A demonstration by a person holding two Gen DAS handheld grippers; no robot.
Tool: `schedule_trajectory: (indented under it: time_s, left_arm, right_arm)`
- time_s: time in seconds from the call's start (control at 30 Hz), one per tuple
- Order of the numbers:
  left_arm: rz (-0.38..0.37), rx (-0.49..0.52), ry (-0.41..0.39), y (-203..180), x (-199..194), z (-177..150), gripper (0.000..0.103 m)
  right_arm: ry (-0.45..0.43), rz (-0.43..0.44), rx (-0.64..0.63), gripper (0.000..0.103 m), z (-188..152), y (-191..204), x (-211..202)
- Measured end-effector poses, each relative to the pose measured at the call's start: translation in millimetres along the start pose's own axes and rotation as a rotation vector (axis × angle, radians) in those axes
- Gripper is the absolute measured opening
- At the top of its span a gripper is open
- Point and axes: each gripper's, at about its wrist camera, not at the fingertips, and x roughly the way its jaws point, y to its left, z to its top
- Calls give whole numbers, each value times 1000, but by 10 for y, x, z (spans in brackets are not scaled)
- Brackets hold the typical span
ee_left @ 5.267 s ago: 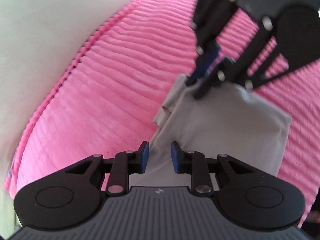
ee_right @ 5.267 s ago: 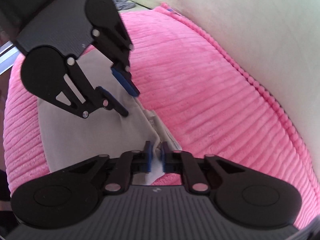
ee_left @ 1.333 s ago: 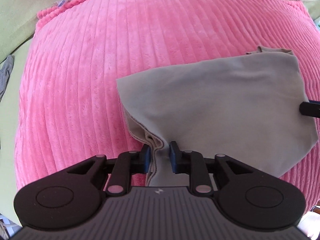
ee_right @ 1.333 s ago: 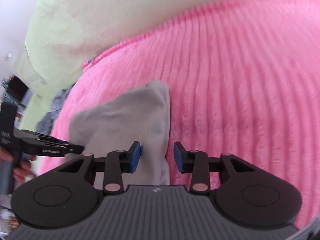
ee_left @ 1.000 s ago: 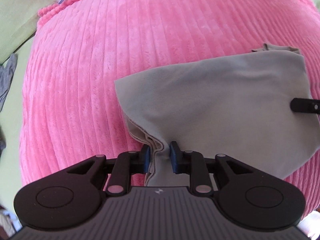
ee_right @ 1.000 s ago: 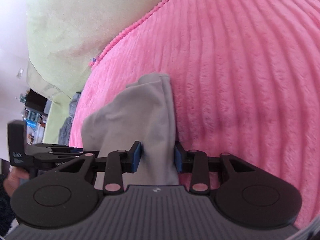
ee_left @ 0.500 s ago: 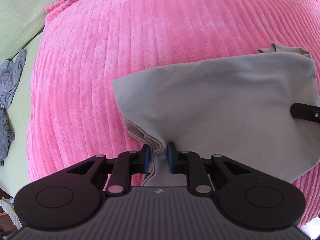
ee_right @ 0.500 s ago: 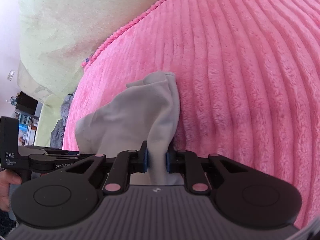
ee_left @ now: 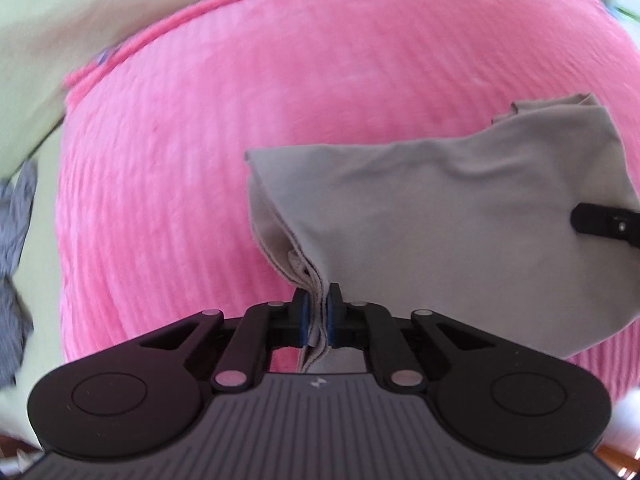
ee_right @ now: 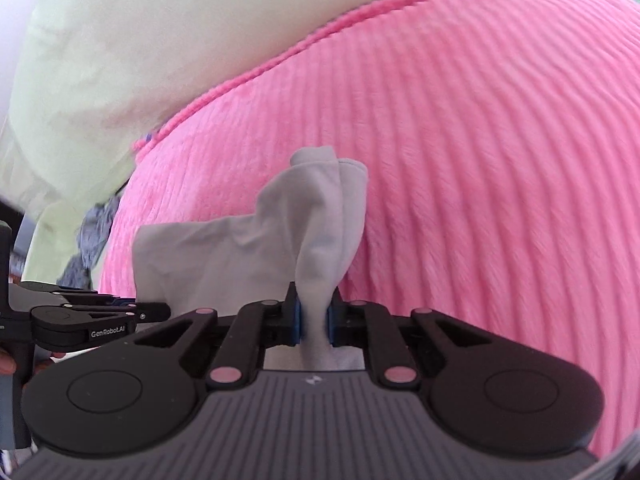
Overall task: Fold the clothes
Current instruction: 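Carry the folded beige top with both grippers onto the clothes stack on the chair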
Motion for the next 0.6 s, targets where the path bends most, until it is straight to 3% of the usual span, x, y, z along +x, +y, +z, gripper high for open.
schedule_trajectory:
  time_s: [0.17,0.33,0.6]
  left_arm:
    - [-76,214,-35,-538,-270,-51,6]
    - [-171,438,-72,-1403,-562,-192,6]
    - [-394,895,-122,-3738,-1187,-949,6]
  right_arm:
    - [-113,-85,193,10,-442,-352,-671]
    - [-234,-177,387,10,-1077,-777,-1444]
    - [-476,-408,751,10,-2583,-1630,-3096]
